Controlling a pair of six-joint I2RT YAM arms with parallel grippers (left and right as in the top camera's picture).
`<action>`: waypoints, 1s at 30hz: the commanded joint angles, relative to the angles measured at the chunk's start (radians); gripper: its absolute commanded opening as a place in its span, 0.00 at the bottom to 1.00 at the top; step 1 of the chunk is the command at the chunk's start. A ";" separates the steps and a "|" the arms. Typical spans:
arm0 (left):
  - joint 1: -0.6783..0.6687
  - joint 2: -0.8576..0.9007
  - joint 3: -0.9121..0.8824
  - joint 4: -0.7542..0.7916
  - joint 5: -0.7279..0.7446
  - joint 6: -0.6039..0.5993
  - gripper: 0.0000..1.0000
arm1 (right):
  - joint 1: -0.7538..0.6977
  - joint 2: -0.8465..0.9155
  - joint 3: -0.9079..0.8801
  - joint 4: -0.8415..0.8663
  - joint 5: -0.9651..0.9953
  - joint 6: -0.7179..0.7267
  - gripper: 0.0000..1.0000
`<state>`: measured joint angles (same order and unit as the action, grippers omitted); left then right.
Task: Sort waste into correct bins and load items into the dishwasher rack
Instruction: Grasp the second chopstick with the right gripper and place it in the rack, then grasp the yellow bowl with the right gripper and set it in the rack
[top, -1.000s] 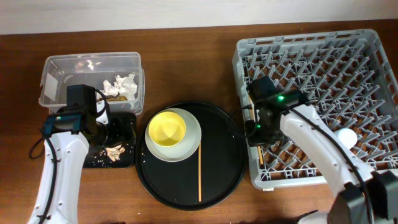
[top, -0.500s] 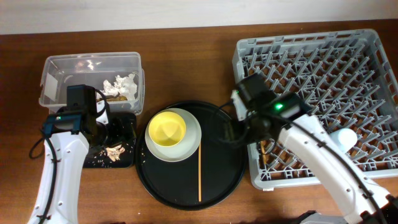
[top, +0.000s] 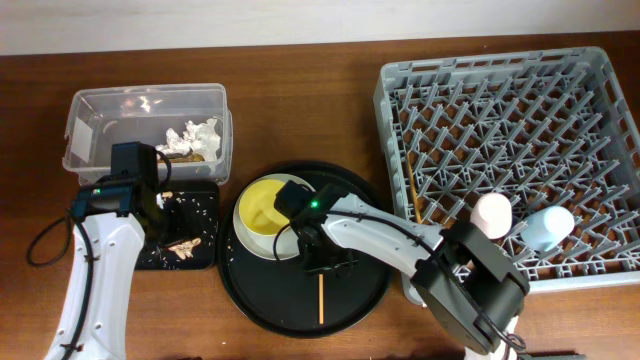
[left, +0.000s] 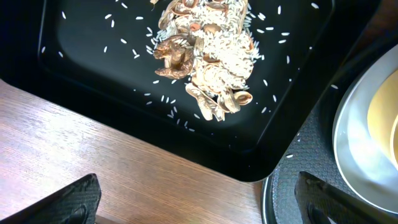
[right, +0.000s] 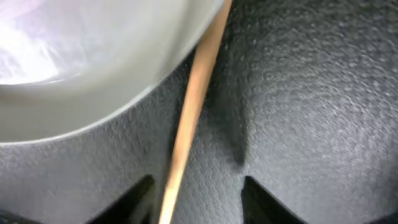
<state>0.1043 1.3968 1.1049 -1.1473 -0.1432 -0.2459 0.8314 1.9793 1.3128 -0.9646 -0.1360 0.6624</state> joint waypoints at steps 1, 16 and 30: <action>0.005 -0.017 -0.010 0.002 -0.018 0.016 0.99 | 0.007 0.017 -0.043 0.008 0.032 0.048 0.35; 0.005 -0.017 -0.010 0.006 -0.010 0.015 0.99 | -0.306 -0.494 -0.089 -0.159 0.097 -0.297 0.04; 0.003 -0.017 -0.010 0.009 0.008 0.015 0.99 | -0.563 -0.443 0.055 -0.223 0.031 -0.531 0.44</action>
<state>0.1043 1.3968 1.1015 -1.1404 -0.1425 -0.2455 0.2680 1.6196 1.2495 -1.1759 -0.0307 0.1322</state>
